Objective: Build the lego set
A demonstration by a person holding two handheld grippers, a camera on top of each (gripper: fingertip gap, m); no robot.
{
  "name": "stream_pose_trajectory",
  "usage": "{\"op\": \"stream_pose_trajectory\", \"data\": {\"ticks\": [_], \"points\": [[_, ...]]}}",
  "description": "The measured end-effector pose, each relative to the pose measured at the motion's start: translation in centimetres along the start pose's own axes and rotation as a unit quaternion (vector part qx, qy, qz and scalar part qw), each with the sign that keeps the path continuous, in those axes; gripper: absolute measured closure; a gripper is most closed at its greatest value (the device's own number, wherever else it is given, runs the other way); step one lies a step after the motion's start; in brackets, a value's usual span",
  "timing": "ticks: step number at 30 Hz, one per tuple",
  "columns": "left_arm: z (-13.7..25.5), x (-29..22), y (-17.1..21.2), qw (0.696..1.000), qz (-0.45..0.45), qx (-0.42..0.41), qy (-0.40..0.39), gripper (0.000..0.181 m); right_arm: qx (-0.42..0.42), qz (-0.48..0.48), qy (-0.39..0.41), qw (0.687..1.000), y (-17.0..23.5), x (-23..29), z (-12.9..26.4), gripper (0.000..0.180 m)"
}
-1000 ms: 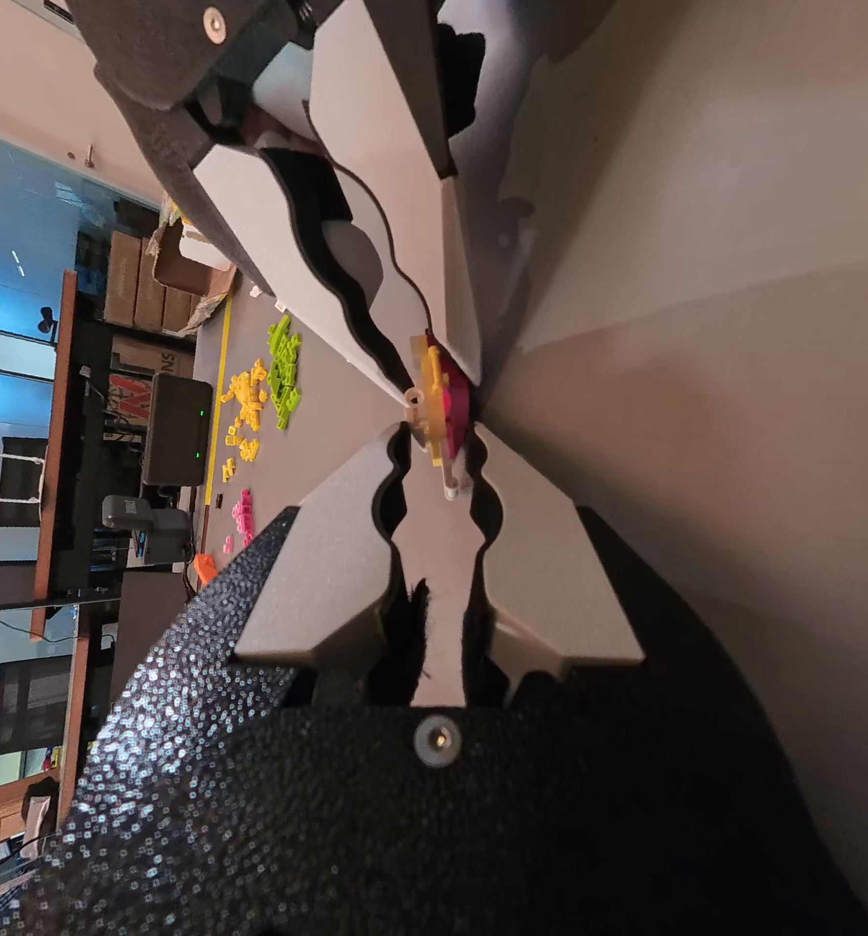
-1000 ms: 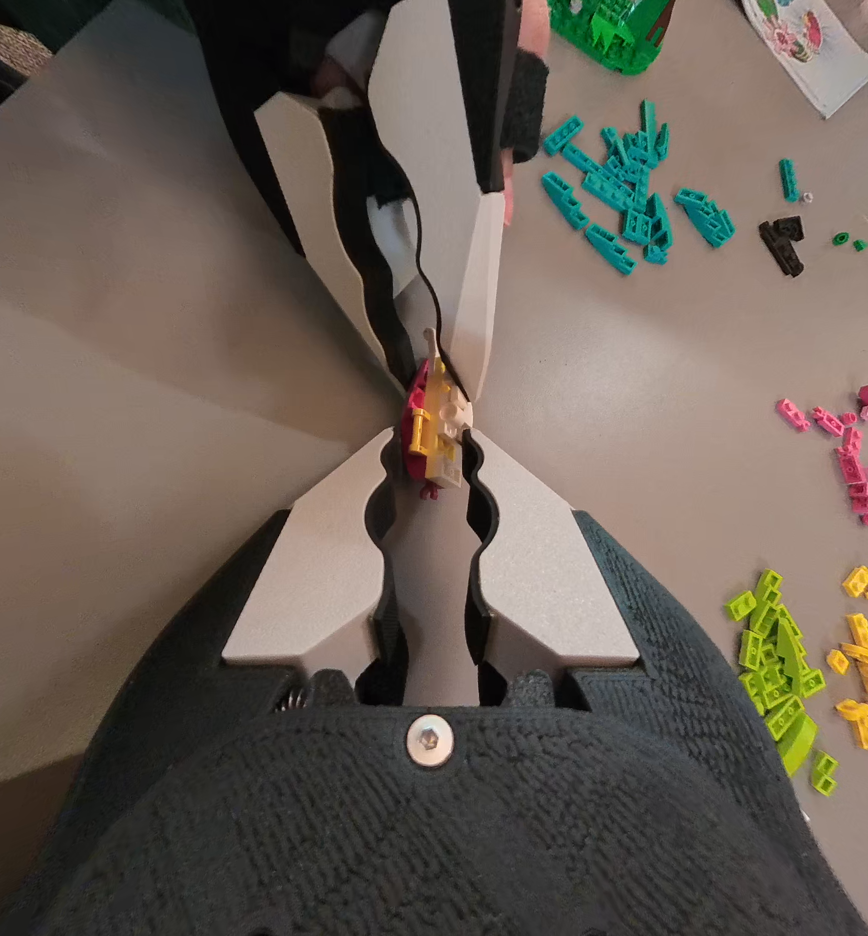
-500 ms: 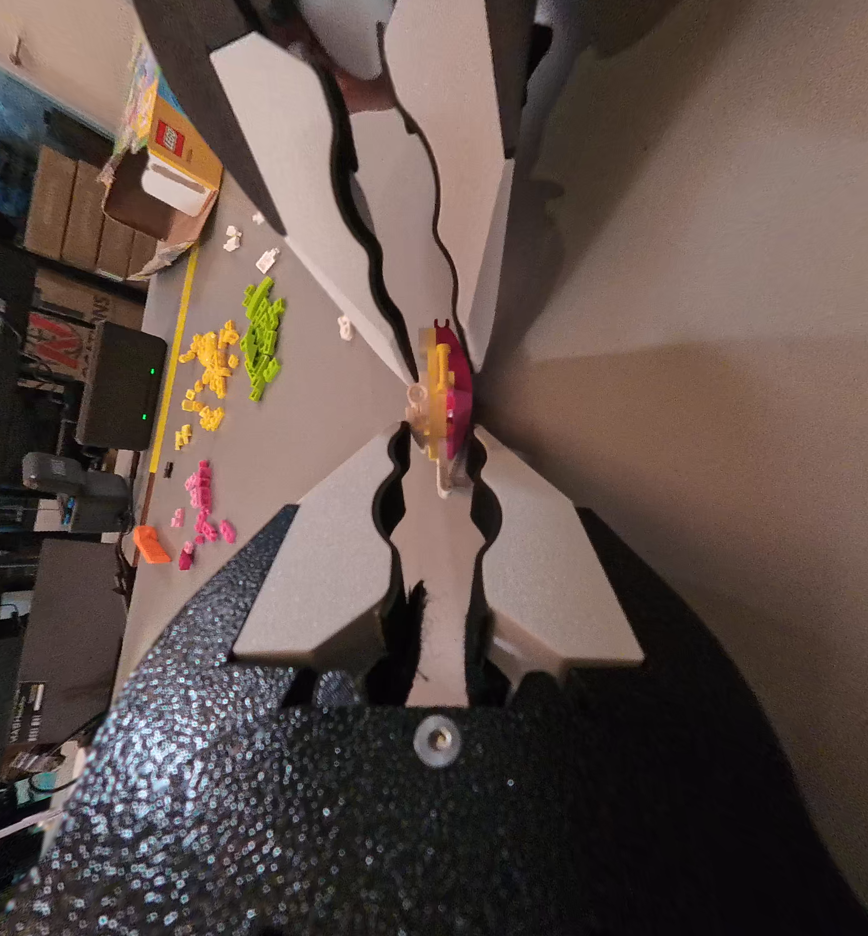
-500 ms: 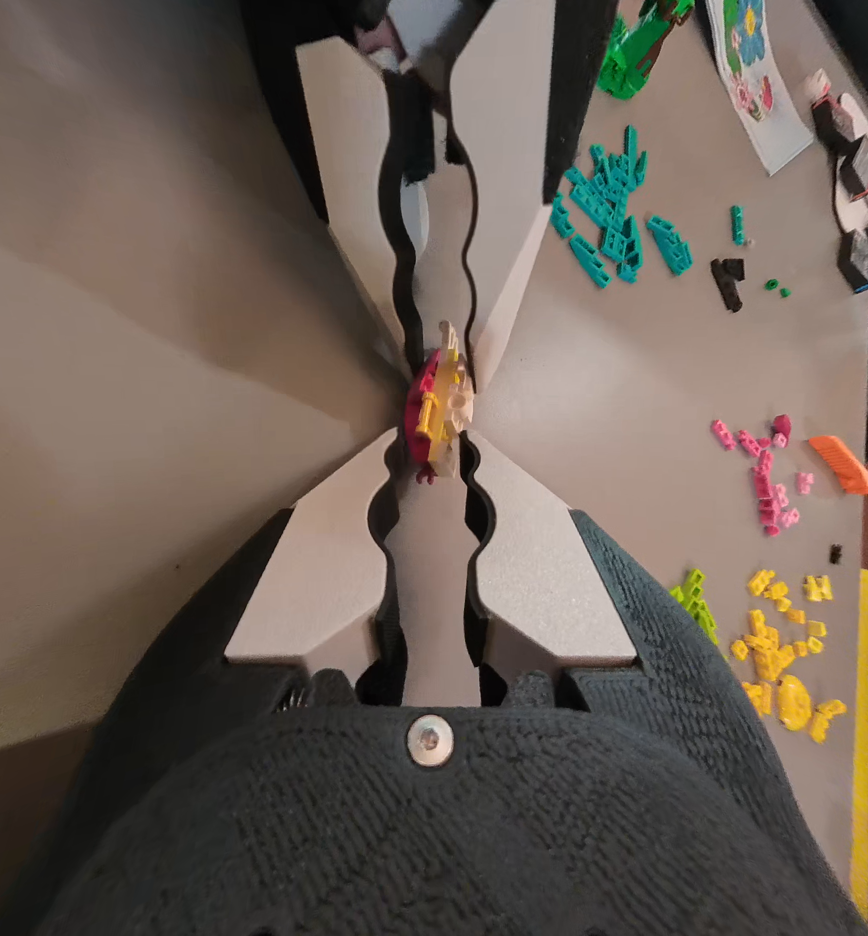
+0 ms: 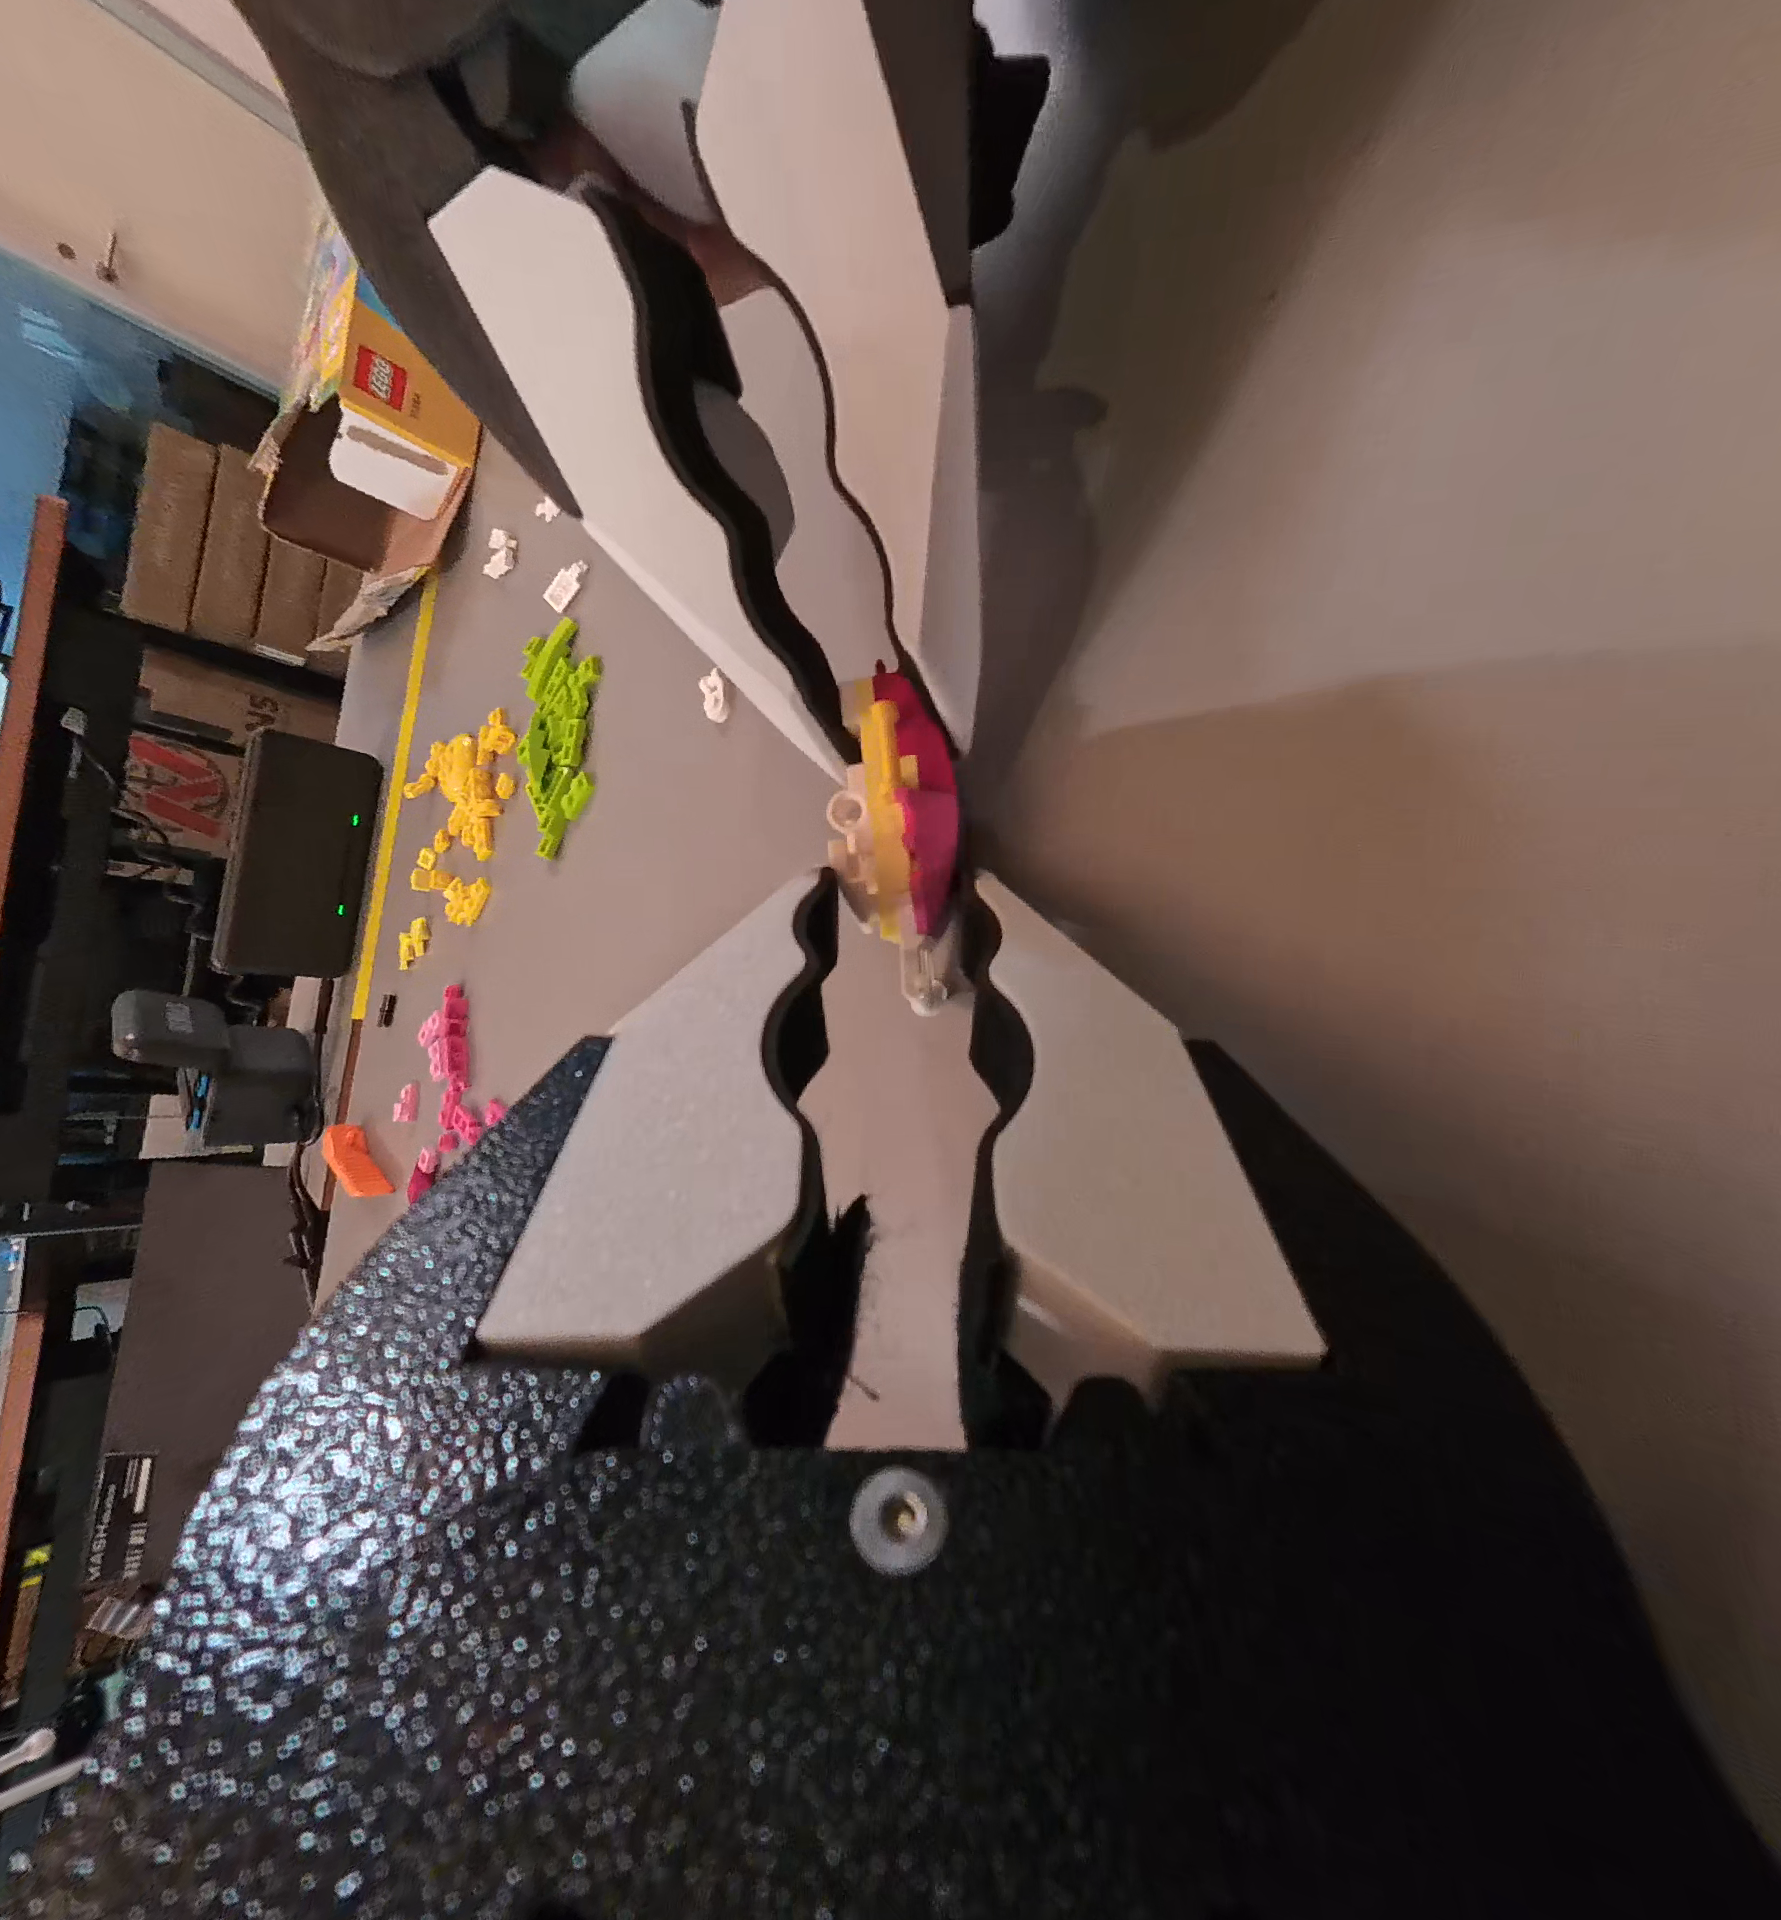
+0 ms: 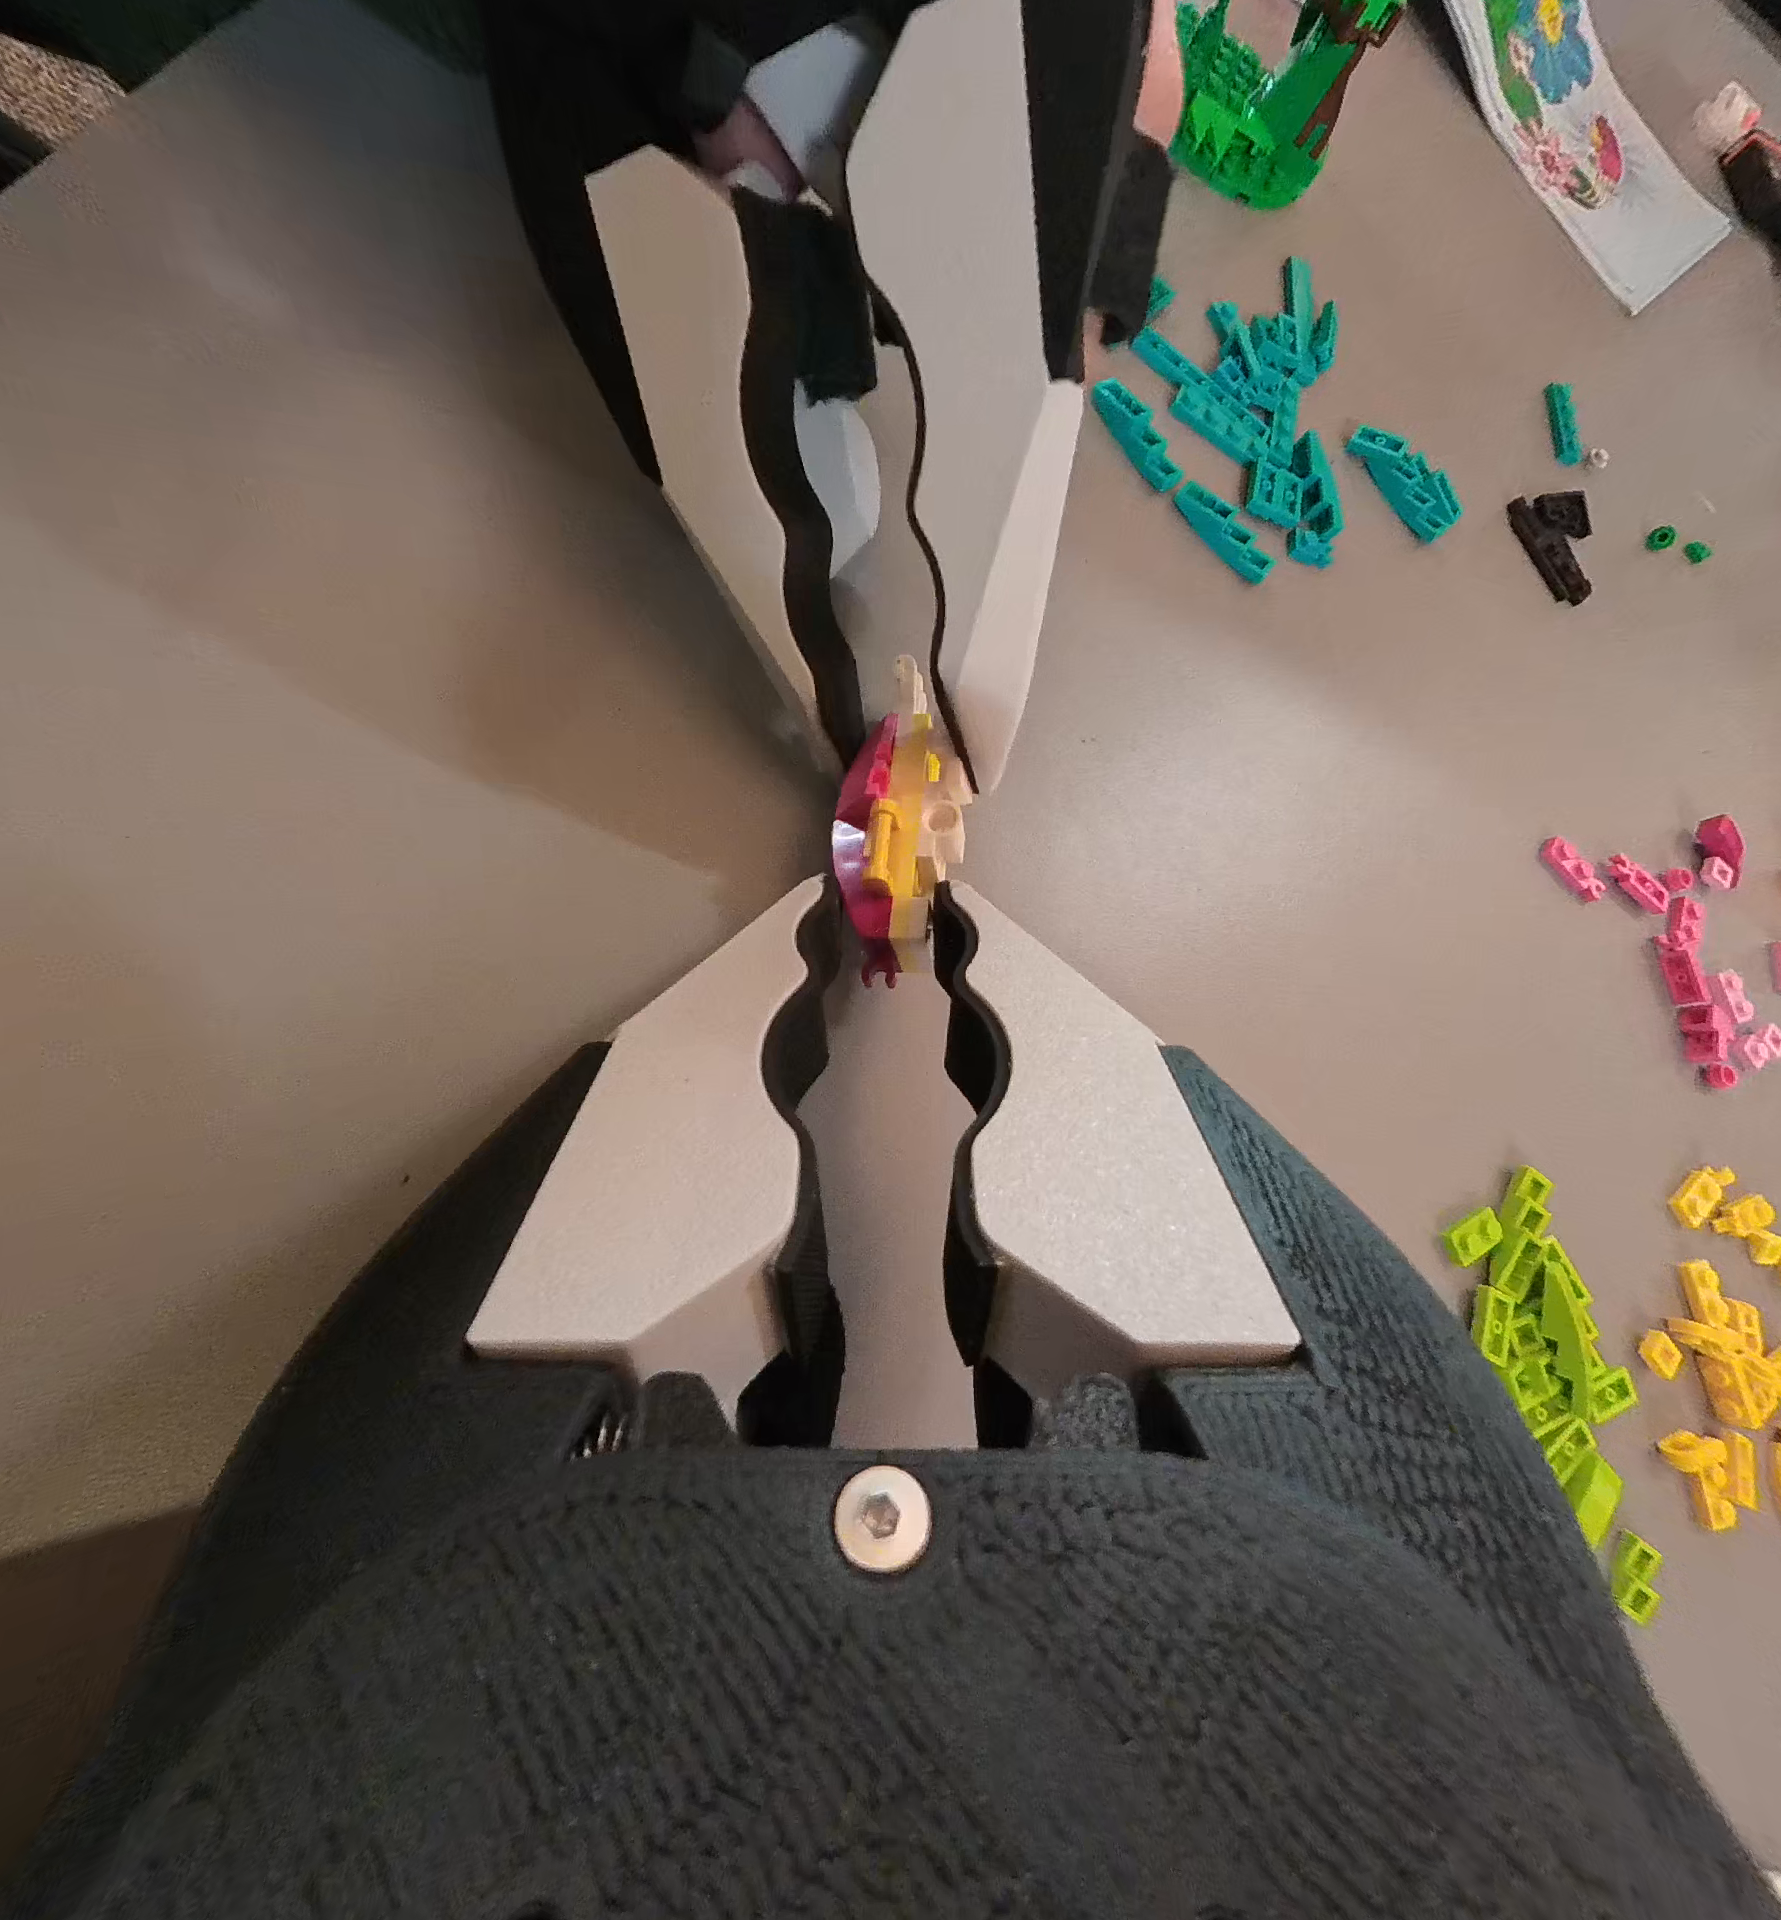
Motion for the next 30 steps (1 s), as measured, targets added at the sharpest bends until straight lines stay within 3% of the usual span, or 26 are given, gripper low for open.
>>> {"op": "stream_pose_trajectory", "data": {"ticks": [30], "points": [[0.03,-0.25,0.07,0.999,-0.002,0.01,-0.046,0.161,-0.011,-0.019,-0.003,1.0,0.16,-0.24,-0.06,0.163]]}}
Point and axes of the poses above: each gripper's, where its closed fingertips meet, z back along the fingers, y out of its underside, x = y × z across the jaws, the point moved 5 cm from there along z, back along the fingers, and after that the axes turned 8 degrees about -z, right-handed, at the moved point
